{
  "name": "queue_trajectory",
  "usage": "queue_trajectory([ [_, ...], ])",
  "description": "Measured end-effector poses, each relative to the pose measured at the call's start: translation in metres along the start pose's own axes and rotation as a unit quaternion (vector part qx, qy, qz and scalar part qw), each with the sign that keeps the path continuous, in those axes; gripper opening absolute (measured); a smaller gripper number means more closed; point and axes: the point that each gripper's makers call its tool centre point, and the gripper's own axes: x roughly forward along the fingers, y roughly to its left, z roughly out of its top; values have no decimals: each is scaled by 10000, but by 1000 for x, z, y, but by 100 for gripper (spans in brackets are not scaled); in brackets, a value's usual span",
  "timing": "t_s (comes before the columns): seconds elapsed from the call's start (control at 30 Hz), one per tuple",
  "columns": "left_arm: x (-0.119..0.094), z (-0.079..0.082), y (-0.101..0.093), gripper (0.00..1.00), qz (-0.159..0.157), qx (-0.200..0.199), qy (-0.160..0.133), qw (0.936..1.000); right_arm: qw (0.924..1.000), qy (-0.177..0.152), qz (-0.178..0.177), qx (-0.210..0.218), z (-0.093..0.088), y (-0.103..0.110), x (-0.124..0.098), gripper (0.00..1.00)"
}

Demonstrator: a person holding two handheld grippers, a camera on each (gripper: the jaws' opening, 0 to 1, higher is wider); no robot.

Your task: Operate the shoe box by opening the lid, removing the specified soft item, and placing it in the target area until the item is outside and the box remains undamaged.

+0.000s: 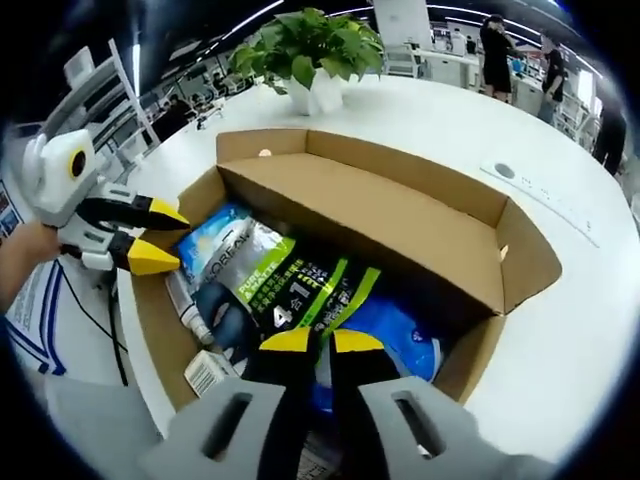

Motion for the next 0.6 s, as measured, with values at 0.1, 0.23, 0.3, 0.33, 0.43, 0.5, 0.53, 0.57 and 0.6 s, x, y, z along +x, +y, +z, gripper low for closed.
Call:
queue_trajectory([
  [0.1,3,-3,0,26,-9,25,65,10000,9999,22,-45,-117,-1,0,0,0],
  [0.23,4,-4,-3,25,-58,8,134,9999,9994,75,-119,-302,-2,-2,-2,0],
  [0.3,7,-6,-4,25,-105,-4,164,9998,9991,123,-153,-388,-5,-4,-2,0],
  [0.33,9,-6,-7,24,-147,-31,192,9997,9989,142,-170,-422,-5,-5,-2,0],
  [0.43,13,-7,-11,23,-266,-145,216,9993,9985,194,-216,-462,-8,-8,-2,0],
  [0.5,15,-8,-13,22,-315,-181,243,9990,9985,211,-218,-456,-9,-8,-3,0],
  [0.53,16,-8,-13,22,-331,-184,253,9990,9985,213,-217,-453,-9,-8,-3,0],
  [0.57,18,-9,-14,22,-364,-200,270,9988,9985,214,-213,-453,-8,-9,-2,0],
  [0.6,19,-9,-15,21,-399,-217,282,9986,9985,220,-214,-461,-9,-9,-2,0],
])
